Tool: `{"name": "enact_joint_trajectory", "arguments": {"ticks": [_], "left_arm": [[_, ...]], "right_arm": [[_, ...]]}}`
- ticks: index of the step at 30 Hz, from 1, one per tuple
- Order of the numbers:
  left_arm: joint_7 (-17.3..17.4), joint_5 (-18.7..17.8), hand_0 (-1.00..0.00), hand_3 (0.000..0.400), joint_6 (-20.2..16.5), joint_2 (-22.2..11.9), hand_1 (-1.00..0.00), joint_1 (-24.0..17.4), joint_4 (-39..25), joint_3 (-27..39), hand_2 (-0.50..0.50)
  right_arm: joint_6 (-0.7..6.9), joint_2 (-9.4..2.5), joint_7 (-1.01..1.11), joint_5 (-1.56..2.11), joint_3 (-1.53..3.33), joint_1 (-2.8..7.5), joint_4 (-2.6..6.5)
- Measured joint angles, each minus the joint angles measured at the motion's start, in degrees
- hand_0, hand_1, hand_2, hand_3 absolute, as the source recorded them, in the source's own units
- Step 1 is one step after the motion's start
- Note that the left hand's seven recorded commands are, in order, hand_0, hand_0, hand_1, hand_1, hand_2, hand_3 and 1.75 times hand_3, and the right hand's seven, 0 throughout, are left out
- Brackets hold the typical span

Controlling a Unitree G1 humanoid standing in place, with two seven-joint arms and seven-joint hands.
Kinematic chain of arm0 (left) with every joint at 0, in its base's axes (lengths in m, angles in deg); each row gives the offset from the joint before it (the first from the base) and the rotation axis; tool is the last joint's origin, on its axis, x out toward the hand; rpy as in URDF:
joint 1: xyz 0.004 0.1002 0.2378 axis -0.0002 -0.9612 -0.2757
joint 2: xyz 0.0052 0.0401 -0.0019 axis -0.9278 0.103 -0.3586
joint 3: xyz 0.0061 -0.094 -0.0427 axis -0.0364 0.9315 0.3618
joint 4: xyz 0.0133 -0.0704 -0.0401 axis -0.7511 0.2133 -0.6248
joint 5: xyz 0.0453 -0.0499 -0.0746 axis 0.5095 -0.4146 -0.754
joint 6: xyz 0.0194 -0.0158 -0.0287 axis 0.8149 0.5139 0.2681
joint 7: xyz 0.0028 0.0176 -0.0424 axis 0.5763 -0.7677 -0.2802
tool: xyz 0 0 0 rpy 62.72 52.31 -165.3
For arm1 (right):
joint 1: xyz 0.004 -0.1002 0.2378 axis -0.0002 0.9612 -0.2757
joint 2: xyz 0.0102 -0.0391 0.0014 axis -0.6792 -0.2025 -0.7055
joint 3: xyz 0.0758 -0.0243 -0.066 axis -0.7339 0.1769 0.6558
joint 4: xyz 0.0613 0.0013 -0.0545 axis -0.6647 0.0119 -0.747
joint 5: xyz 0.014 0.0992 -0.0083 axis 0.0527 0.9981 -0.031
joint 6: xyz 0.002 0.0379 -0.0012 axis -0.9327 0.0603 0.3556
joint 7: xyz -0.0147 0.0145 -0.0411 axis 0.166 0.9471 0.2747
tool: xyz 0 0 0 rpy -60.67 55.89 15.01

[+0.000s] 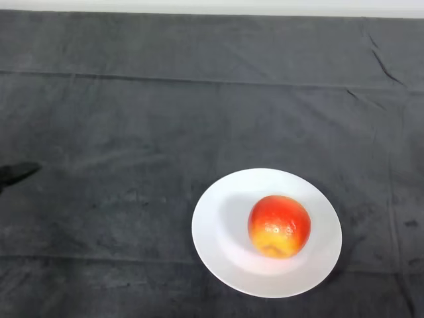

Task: Move the apple to the plate

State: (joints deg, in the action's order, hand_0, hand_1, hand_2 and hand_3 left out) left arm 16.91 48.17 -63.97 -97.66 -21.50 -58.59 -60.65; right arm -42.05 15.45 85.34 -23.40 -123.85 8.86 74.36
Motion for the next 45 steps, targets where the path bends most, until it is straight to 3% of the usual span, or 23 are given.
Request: {"name": "enact_joint_trajectory", "arguments": {"ticks": [12, 23, 45], "left_arm": [[0.05, -1.28, 0.00, 0.000, 1.68, 0.05, 0.00, -3.41, -4.26, 9.96, 0.00], [0.06, -1.84, 0.00, 0.000, 3.82, 0.79, 0.00, -5.52, -4.36, 15.78, 0.00], [-0.77, -2.19, 0.00, 0.000, 4.65, 3.68, 0.00, -6.29, -4.35, 18.12, 0.00]], "right_arm": [[0.00, 0.00, 0.00, 0.00, 0.00, 0.00, 0.00], [0.00, 0.00, 0.00, 0.00, 0.00, 0.00, 0.00], [0.00, 0.01, 0.00, 0.00, 0.00, 0.00, 0.00]]}}
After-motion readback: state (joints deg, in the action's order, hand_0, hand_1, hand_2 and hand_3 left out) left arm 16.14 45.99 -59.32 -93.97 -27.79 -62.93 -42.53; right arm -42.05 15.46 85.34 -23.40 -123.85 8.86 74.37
